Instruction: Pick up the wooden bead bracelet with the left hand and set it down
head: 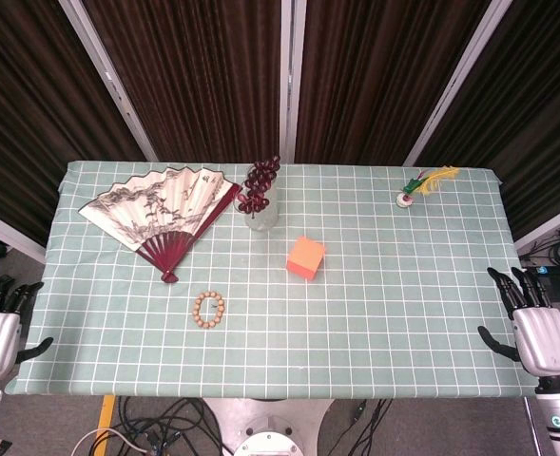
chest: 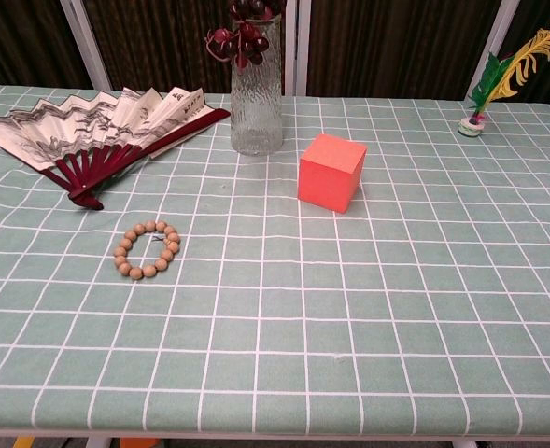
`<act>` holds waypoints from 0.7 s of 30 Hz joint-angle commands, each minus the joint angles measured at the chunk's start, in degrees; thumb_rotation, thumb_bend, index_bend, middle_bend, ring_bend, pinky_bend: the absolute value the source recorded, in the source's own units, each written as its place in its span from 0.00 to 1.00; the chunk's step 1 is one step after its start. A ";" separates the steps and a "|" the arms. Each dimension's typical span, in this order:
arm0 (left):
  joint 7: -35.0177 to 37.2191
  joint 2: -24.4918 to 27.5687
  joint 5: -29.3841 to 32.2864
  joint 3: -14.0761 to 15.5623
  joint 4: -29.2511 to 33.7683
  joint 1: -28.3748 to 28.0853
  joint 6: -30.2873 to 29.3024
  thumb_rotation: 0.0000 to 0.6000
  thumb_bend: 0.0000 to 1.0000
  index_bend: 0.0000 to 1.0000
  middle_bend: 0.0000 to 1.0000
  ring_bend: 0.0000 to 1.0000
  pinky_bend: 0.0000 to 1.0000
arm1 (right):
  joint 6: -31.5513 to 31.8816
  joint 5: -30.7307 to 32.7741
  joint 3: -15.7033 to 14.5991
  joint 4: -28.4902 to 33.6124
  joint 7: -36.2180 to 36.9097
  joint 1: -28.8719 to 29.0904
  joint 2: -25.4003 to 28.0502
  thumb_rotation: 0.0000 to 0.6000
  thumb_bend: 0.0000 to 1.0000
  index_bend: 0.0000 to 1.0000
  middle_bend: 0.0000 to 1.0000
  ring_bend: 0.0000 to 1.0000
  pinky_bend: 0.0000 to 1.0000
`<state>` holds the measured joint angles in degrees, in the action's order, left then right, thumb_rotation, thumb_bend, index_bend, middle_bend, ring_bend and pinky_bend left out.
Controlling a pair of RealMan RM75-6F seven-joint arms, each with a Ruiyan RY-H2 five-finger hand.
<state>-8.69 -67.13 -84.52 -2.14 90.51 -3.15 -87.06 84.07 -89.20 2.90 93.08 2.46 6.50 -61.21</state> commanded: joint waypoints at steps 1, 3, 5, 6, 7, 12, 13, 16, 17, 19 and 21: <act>0.30 -0.02 -0.05 0.08 -0.02 0.01 0.12 1.00 0.00 0.19 0.22 0.11 0.13 | -0.09 -0.14 -0.04 0.08 0.01 0.10 -0.05 1.00 0.17 0.00 0.14 0.00 0.07; 0.37 0.09 -0.17 0.18 -0.02 -0.04 0.29 1.00 0.00 0.19 0.22 0.11 0.13 | 0.10 -0.32 -0.03 0.08 0.08 0.08 -0.04 1.00 0.17 0.00 0.14 0.00 0.07; 0.55 0.25 -0.40 0.21 0.09 -0.12 0.35 1.00 0.00 0.19 0.22 0.11 0.13 | 0.48 -0.37 0.02 0.07 0.17 -0.07 -0.01 1.00 0.16 0.00 0.13 0.00 0.07; 0.86 0.34 -0.70 0.20 0.11 -0.19 0.26 1.00 0.00 0.19 0.22 0.11 0.13 | 0.83 -0.44 0.02 0.09 0.32 -0.24 0.07 1.00 0.16 0.00 0.13 0.00 0.07; 1.10 0.40 -1.06 0.20 0.06 -0.29 0.17 1.00 0.00 0.19 0.22 0.11 0.13 | 1.16 -0.55 0.03 0.12 0.45 -0.38 0.15 1.00 0.16 0.00 0.13 0.00 0.07; 2.78 1.41 -4.98 0.41 -0.67 -2.45 1.19 1.00 0.00 0.23 0.26 0.13 0.15 | 3.50 -0.87 0.38 0.45 0.47 -1.37 1.07 1.00 0.16 0.00 0.13 0.00 0.07; 3.94 1.66 -6.86 0.48 -1.14 -3.55 1.62 1.00 0.00 0.24 0.28 0.15 0.17 | 4.12 -0.84 0.57 0.60 0.29 -1.61 1.40 1.00 0.16 0.00 0.13 0.00 0.07; 9.39 1.51 -13.00 0.89 -3.69 -7.53 3.21 1.00 0.00 0.32 0.38 0.22 0.22 | 5.33 -0.65 1.15 1.08 0.06 -2.00 2.13 1.00 0.16 0.00 0.13 0.00 0.07; 11.09 0.99 -15.29 0.89 -4.99 -8.96 3.23 1.00 0.00 0.36 0.42 0.25 0.23 | 5.64 -0.65 1.34 1.17 0.13 -2.05 2.19 1.00 0.16 0.00 0.12 0.00 0.07; 13.83 -1.16 -20.47 0.94 -8.92 -12.35 3.04 1.00 0.00 0.42 0.48 0.32 0.27 | 5.81 -0.92 1.44 1.19 0.25 -1.98 2.18 1.00 0.16 0.00 0.12 0.00 0.07; 15.01 -2.74 -23.53 1.40 -11.47 -15.31 4.69 1.00 0.01 0.44 0.51 0.35 0.32 | 5.45 -1.23 1.24 1.23 0.37 -1.85 2.26 1.00 0.16 0.00 0.12 0.00 0.07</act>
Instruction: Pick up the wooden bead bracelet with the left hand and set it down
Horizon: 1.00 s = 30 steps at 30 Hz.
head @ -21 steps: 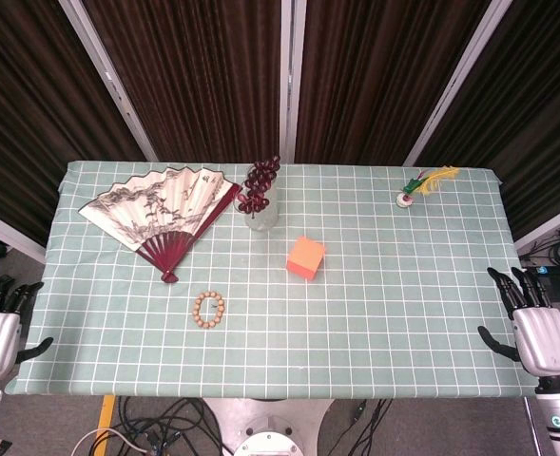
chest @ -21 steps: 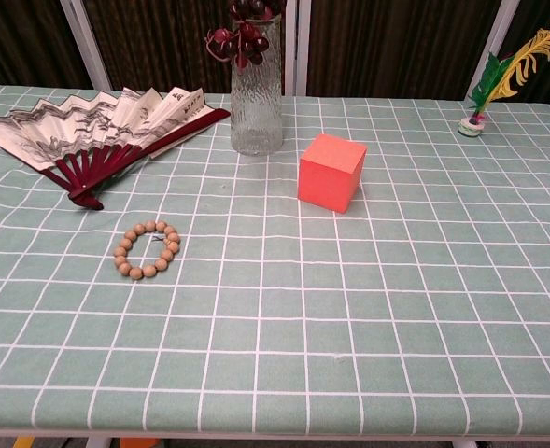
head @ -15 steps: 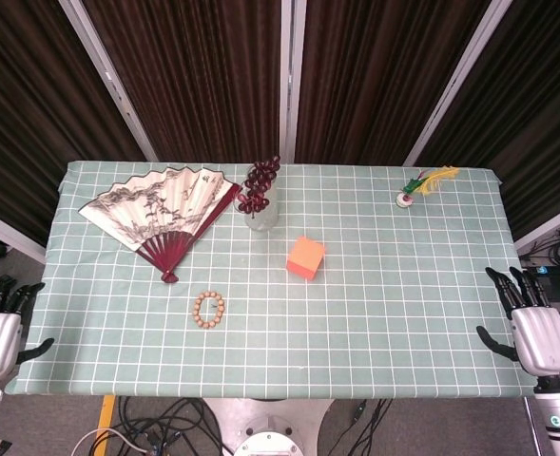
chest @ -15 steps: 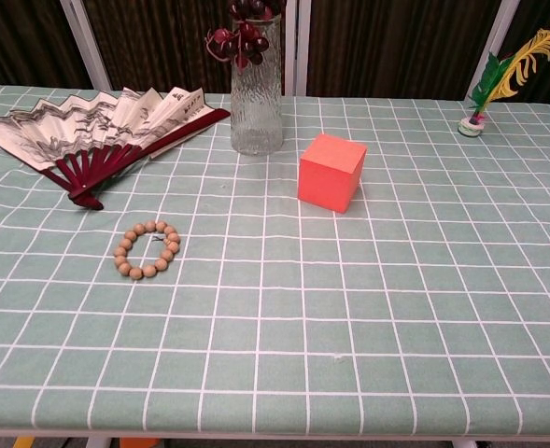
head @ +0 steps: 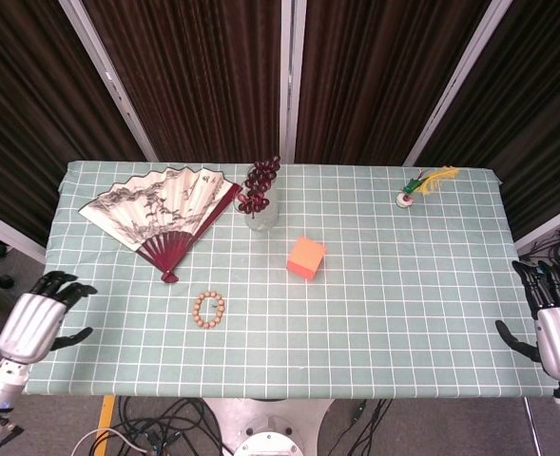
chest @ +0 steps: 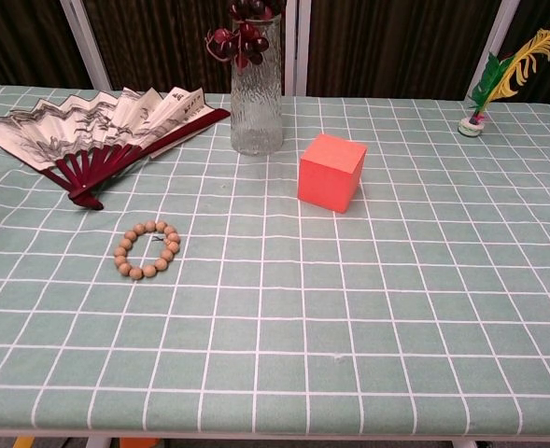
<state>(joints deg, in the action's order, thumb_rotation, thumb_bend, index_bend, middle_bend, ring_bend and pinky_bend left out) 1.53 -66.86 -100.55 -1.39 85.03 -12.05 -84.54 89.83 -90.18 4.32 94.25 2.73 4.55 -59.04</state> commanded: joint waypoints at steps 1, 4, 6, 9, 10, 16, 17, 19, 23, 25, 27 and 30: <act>5.02 -3.82 -8.83 1.02 -6.85 -8.34 4.07 1.00 0.02 0.44 0.51 0.35 0.32 | -0.51 -0.43 -0.33 0.06 0.17 0.14 0.16 1.00 0.16 0.00 0.12 0.00 0.07; 5.18 -6.01 -10.86 1.93 -8.15 -12.83 9.43 1.00 0.02 0.44 0.51 0.33 0.32 | -0.31 -0.51 -0.41 0.02 0.39 -0.05 0.17 1.00 0.16 0.00 0.12 0.00 0.07; 4.53 -7.26 -11.25 2.53 -8.78 -15.16 13.21 1.00 0.02 0.43 0.48 0.28 0.31 | 0.11 -0.52 -0.43 -0.08 0.63 -0.32 0.12 1.00 0.16 0.00 0.12 0.00 0.07; 2.58 -9.66 -11.38 3.25 -9.74 -18.12 18.17 1.00 0.02 0.42 0.46 0.22 0.26 | 0.63 -0.44 -0.56 -0.34 0.82 -0.81 0.01 1.00 0.16 0.00 0.12 0.00 0.07; 1.80 -10.74 -11.31 3.38 -10.24 -18.98 19.40 1.00 0.03 0.42 0.45 0.21 0.25 | 0.75 -0.32 -0.61 -0.41 0.89 -0.99 -0.04 1.00 0.16 0.00 0.12 0.00 0.07; -3.50 -17.03 -10.96 3.28 -14.77 -21.93 22.43 1.00 0.03 0.41 0.45 0.20 0.22 | 0.76 0.20 -0.50 -0.94 1.56 -1.24 -0.70 1.00 0.16 0.00 0.12 0.00 0.07; -4.40 -17.90 -10.57 3.16 -15.21 -22.13 22.80 1.00 0.03 0.41 0.45 0.20 0.22 | 0.66 0.20 -0.51 -1.06 1.67 -1.21 -0.81 1.00 0.16 0.00 0.12 0.00 0.07; -5.91 -19.50 -9.33 3.00 -15.74 -22.52 23.92 1.00 0.03 0.41 0.45 0.20 0.21 | 0.37 0.23 -0.53 -1.24 1.80 -1.12 -0.96 1.00 0.16 0.00 0.12 0.00 0.07; -7.62 -21.25 -6.96 2.82 -16.07 -23.14 25.65 1.00 0.06 0.41 0.45 0.19 0.21 | 0.26 0.44 -0.43 -1.37 1.93 -1.13 -1.03 1.00 0.16 0.00 0.11 0.00 0.07; -9.08 -21.94 -5.85 2.53 -16.32 -23.20 25.83 1.00 0.09 0.41 0.45 0.18 0.20 | 0.31 0.56 -0.40 -1.47 2.00 -1.23 -1.08 1.00 0.16 0.00 0.11 0.00 0.07; -10.15 -22.44 -4.91 2.29 -16.41 -23.17 25.54 1.00 0.13 0.41 0.45 0.17 0.18 | 0.25 0.73 -0.40 -1.59 2.13 -1.30 -1.15 1.00 0.16 0.00 0.11 0.00 0.06; -10.71 -22.67 -3.76 2.22 -15.98 -23.09 25.19 1.00 0.15 0.41 0.45 0.16 0.18 | 0.01 1.01 -0.44 -1.76 2.38 -1.38 -1.22 1.00 0.16 0.00 0.11 0.00 0.05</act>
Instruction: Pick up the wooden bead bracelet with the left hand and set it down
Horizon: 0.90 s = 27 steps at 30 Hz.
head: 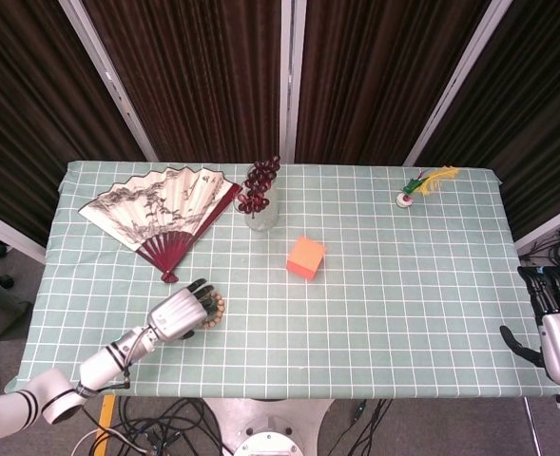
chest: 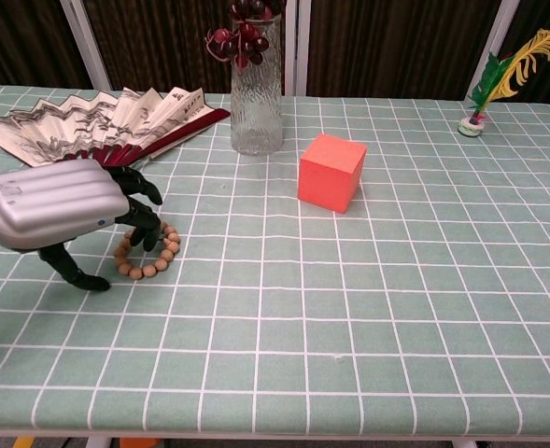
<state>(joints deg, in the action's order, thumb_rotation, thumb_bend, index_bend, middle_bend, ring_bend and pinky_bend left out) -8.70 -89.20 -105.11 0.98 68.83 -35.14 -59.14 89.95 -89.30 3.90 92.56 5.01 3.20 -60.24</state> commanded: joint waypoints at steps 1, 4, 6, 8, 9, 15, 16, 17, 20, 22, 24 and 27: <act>-0.71 -0.29 1.10 0.02 0.44 -0.12 -0.03 1.00 0.16 0.41 0.45 0.16 0.18 | -0.19 0.25 -0.01 -0.15 0.17 -0.06 -0.05 1.00 0.16 0.00 0.10 0.00 0.04; -1.90 -0.03 2.23 0.30 1.13 -0.53 1.17 1.00 0.16 0.41 0.44 0.14 0.15 | -0.33 0.39 0.08 -0.39 0.46 -0.03 -0.14 1.00 0.16 0.00 0.10 0.00 0.03; -2.32 -0.05 2.81 0.45 1.40 -0.80 1.75 1.00 0.19 0.41 0.44 0.14 0.14 | -0.39 0.41 0.11 -0.59 0.61 -0.01 -0.23 1.00 0.16 0.00 0.10 0.00 0.02; -2.34 -0.15 3.37 0.70 1.62 -1.03 2.15 1.00 0.21 0.42 0.44 0.14 0.14 | -0.47 0.49 0.12 -0.80 0.77 -0.02 -0.33 1.00 0.16 0.00 0.10 0.00 0.01; -2.38 -0.16 3.52 0.82 1.65 -1.14 2.26 1.00 0.23 0.42 0.44 0.14 0.14 | -0.52 0.55 0.15 -0.88 0.86 -0.01 -0.35 1.00 0.16 0.00 0.10 0.00 0.01; -2.05 -0.67 4.42 1.58 1.03 -1.58 2.41 1.00 0.27 0.45 0.46 0.14 0.14 | -0.82 0.77 0.28 -1.18 1.20 0.08 -0.37 1.00 0.15 0.00 0.10 0.00 0.01; -2.02 -0.85 4.56 1.68 0.78 -1.63 2.31 1.00 0.27 0.46 0.46 0.14 0.14 | -0.84 0.79 0.30 -1.24 1.26 0.08 -0.39 1.00 0.15 0.00 0.10 0.00 0.00; -1.93 -1.02 4.65 1.74 0.56 -1.64 2.14 1.00 0.27 0.46 0.47 0.14 0.14 | -0.86 0.82 0.31 -1.29 1.32 0.08 -0.40 1.00 0.15 0.00 0.10 0.00 0.00; -1.22 -1.69 4.60 2.01 -0.32 -1.57 1.01 1.00 0.26 0.47 0.49 0.15 0.14 | -1.03 0.97 0.33 -1.38 1.49 0.08 -0.41 1.00 0.15 0.00 0.10 0.00 0.00; -0.77 -2.12 4.48 2.34 -1.17 -1.60 0.51 1.00 0.26 0.49 0.51 0.17 0.14 | -1.04 1.04 0.34 -1.40 1.54 0.04 -0.42 1.00 0.15 0.00 0.10 0.00 0.00; -0.57 -2.44 4.62 2.65 -1.84 -1.68 0.52 1.00 0.26 0.50 0.52 0.18 0.14 | -1.01 1.01 0.33 -1.38 1.58 0.00 -0.41 1.00 0.15 0.00 0.10 0.00 0.00; -0.30 -2.93 4.77 3.03 -2.59 -1.61 0.28 1.00 0.26 0.50 0.52 0.18 0.14 | -0.95 1.00 0.32 -1.32 1.46 -0.07 -0.42 1.00 0.15 0.00 0.10 0.00 0.00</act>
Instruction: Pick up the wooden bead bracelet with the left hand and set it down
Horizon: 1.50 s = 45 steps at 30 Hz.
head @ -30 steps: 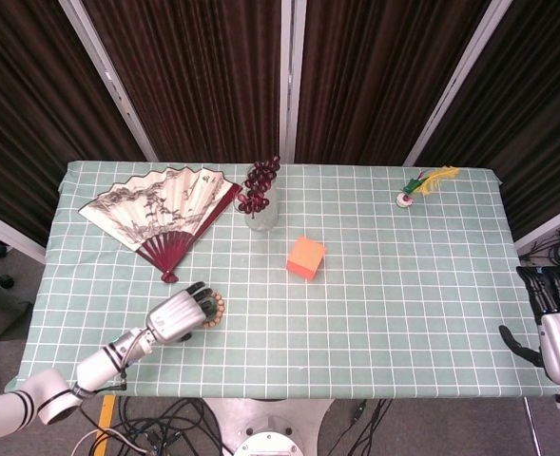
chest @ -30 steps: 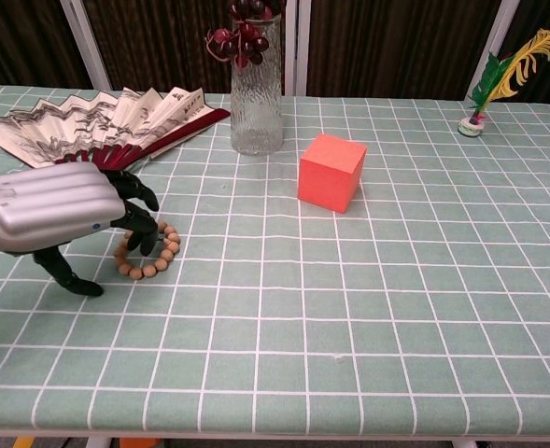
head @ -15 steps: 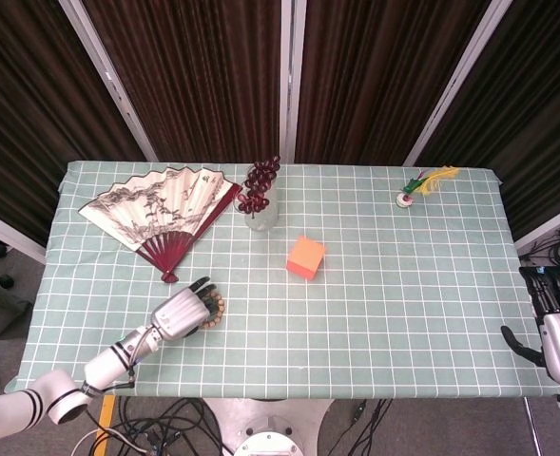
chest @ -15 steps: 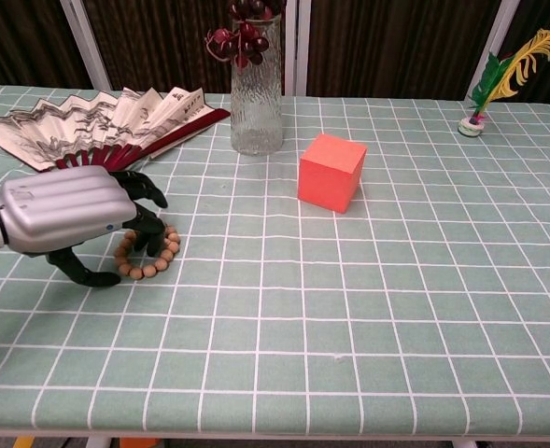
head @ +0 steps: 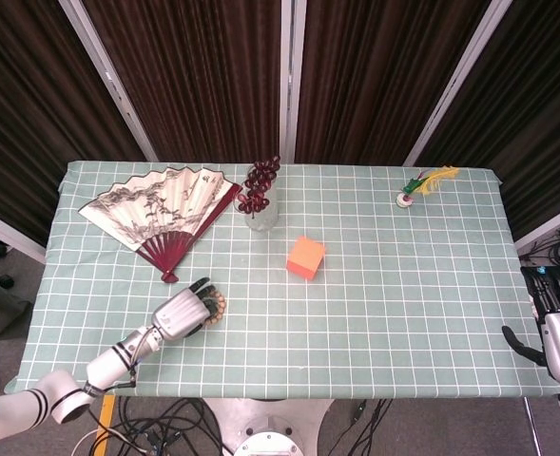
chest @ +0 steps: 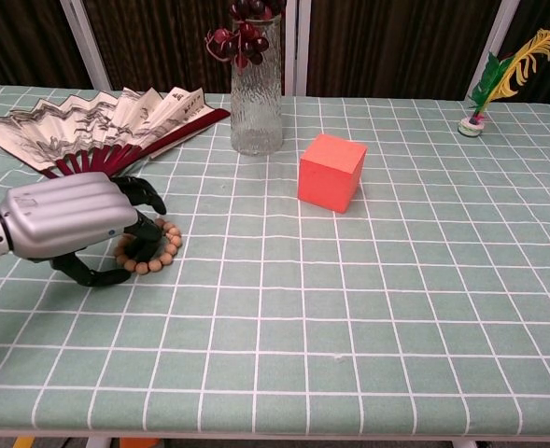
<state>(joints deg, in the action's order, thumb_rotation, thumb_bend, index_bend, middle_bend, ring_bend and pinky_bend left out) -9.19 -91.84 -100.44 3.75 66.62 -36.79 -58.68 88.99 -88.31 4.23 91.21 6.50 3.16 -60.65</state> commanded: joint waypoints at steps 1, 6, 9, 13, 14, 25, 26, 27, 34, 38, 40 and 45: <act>0.25 -0.52 0.14 0.43 -0.73 0.11 -0.35 1.00 0.26 0.50 0.52 0.18 0.14 | -0.01 0.05 -0.01 0.11 -0.09 -0.04 0.01 1.00 0.15 0.00 0.10 0.00 0.00; 0.72 -1.61 0.42 0.99 -2.43 0.46 -1.17 1.00 0.26 0.50 0.52 0.18 0.14 | -0.08 0.01 -0.07 0.53 -0.46 -0.10 0.12 1.00 0.15 0.00 0.10 0.00 0.00; 1.16 -2.01 0.44 1.13 -3.13 0.60 -1.93 1.00 0.26 0.50 0.53 0.19 0.14 | -0.03 -0.04 -0.05 0.80 -0.71 -0.12 0.16 1.00 0.15 0.00 0.10 0.00 0.00; 5.09 -2.16 0.38 1.34 -3.59 0.73 -3.68 1.00 0.30 0.54 0.58 0.24 0.15 | 0.25 -0.11 0.00 1.10 -0.85 -0.25 0.18 1.00 0.15 0.00 0.10 0.00 0.00; 6.58 -2.13 0.34 1.39 -3.59 0.82 -4.32 1.00 0.32 0.55 0.59 0.25 0.15 | 0.34 -0.13 0.02 1.13 -0.83 -0.29 0.19 1.00 0.15 0.00 0.10 0.00 0.00; 40.37 -0.44 3.85 -1.31 -1.18 2.77 -14.24 1.00 0.35 0.55 0.61 0.26 0.17 | 1.72 -0.62 0.01 0.90 -0.20 -1.01 0.12 1.00 0.13 0.00 0.10 0.00 0.00; 43.87 -0.29 4.51 -1.68 -0.83 2.91 -14.54 1.00 0.35 0.55 0.61 0.26 0.17 | 1.78 -0.66 -0.02 0.88 -0.11 -1.07 0.13 1.00 0.12 0.00 0.10 0.00 0.00; 47.41 -0.03 5.19 -2.02 -0.38 2.97 -14.59 1.00 0.35 0.55 0.61 0.26 0.18 | 1.84 -0.69 -0.03 0.90 0.00 -1.11 0.17 1.00 0.12 0.00 0.10 0.00 0.00; 80.64 2.83 10.13 -3.14 7.26 3.11 -11.25 1.00 0.36 0.55 0.61 0.26 0.19 | 2.62 -1.11 -0.02 0.79 0.39 -1.46 0.13 1.00 0.11 0.00 0.10 0.00 0.00; 98.13 5.34 10.83 -2.77 11.84 2.27 -7.70 1.00 0.37 0.55 0.61 0.26 0.20 | 2.73 -1.18 0.01 0.83 0.35 -1.53 0.18 1.00 0.11 0.00 0.10 0.00 0.00; 105.95 6.62 10.12 -2.29 13.39 1.51 -6.17 1.00 0.37 0.55 0.61 0.26 0.20 | 2.73 -1.20 0.01 0.93 0.35 -1.56 0.25 1.00 0.10 0.00 0.10 0.00 0.00; 118.52 8.35 7.75 -0.93 15.61 -0.17 -4.22 0.91 0.37 0.55 0.60 0.26 0.20 | 2.87 -1.19 0.08 1.16 0.17 -1.66 0.35 1.00 0.10 0.00 0.09 0.00 0.00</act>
<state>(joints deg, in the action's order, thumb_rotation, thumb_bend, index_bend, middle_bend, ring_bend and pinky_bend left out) 98.98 -86.29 -92.05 1.96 77.95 -35.41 -65.93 91.86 -89.49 4.30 92.37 6.67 1.50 -60.30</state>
